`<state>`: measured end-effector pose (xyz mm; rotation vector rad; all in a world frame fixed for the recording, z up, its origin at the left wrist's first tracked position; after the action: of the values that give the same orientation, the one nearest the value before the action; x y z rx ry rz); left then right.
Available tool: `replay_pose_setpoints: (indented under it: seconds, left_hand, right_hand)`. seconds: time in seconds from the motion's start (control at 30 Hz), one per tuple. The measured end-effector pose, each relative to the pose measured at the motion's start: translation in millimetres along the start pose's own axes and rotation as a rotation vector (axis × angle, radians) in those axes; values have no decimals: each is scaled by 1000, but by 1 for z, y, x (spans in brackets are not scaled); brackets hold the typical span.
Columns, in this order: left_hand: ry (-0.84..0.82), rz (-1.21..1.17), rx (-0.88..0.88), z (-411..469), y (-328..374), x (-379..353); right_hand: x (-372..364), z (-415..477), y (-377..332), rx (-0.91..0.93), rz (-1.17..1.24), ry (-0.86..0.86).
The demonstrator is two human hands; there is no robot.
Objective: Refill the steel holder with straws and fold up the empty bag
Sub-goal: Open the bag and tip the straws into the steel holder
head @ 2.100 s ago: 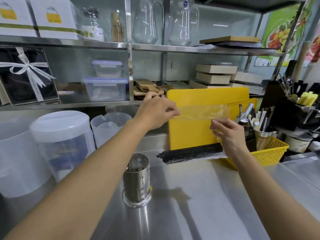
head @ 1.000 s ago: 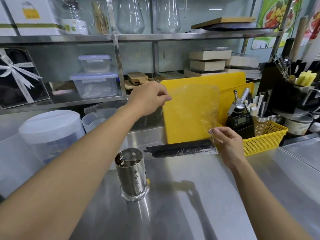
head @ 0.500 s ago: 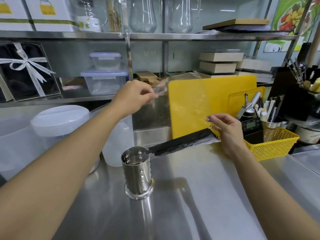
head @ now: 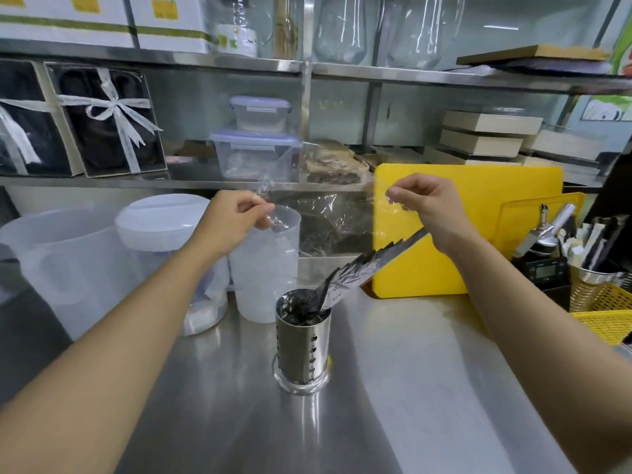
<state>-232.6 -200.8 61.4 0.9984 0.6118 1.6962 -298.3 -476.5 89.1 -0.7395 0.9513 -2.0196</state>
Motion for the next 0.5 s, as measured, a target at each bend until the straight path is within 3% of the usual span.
replay_pose_setpoints:
  seconds: [0.3,0.5]
  left_hand:
    - [89,-149,205,-19,-50,20]
    - [140,-152,252,-26,-63,28]
  right_hand:
    - [-45,14,-36,100,-215,-148]
    - [-24,7,-32,95,-91,-87]
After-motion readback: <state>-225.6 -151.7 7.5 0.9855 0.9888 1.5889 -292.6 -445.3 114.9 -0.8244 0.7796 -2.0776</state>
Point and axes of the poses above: each hand's wrist, its own z-axis towards the middle knuckle, its own x-axis out of the back of the hand, y = z × x, the point moved 6 cm from there along z, towards the middle knuckle, and after that the axes turned 11 degrees about y, right-handed, at the moved point
